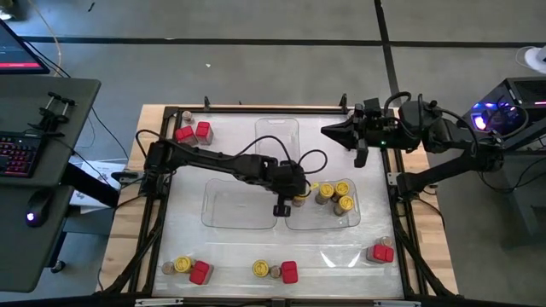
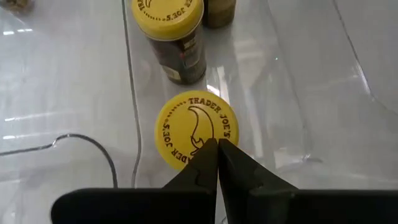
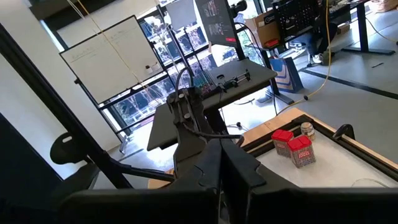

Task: Sort spices by type
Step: Put the yellow seasoning bottle into the bottom right transparent bin

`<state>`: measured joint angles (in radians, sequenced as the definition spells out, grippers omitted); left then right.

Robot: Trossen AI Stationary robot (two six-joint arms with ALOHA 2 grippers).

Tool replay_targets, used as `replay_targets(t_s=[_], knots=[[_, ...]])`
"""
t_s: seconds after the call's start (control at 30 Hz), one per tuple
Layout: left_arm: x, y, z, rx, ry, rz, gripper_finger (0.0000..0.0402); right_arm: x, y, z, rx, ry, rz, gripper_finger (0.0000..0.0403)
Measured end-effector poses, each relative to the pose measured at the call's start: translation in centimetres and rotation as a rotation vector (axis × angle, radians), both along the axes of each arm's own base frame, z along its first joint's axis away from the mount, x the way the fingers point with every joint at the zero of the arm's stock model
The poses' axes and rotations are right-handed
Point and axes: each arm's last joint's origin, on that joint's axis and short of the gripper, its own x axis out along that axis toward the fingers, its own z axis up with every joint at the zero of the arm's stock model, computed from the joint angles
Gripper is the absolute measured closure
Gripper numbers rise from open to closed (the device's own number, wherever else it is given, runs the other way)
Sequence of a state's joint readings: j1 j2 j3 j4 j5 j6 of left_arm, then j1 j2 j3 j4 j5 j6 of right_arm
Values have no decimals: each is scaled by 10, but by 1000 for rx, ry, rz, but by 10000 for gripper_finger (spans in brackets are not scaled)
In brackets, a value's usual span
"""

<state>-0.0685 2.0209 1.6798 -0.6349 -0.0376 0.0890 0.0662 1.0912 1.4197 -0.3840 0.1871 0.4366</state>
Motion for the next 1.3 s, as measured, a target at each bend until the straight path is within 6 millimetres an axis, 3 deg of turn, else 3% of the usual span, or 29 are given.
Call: replay_targets(t_s=[0.37, 0.87, 0.97, 1.3], knots=[[14, 3, -12, -7, -54, 10, 401, 0, 0, 0, 8, -1, -1, 402], [27, 3, -13, 2, -174, 21, 401, 0, 0, 1, 9, -8, -1, 402], [25, 6, -9, 9, -173, 29, 401, 0, 0, 1, 9, -8, 0, 402], [6, 26, 34, 25, -229, 98, 401, 0, 1, -1, 10, 6, 43, 402]])
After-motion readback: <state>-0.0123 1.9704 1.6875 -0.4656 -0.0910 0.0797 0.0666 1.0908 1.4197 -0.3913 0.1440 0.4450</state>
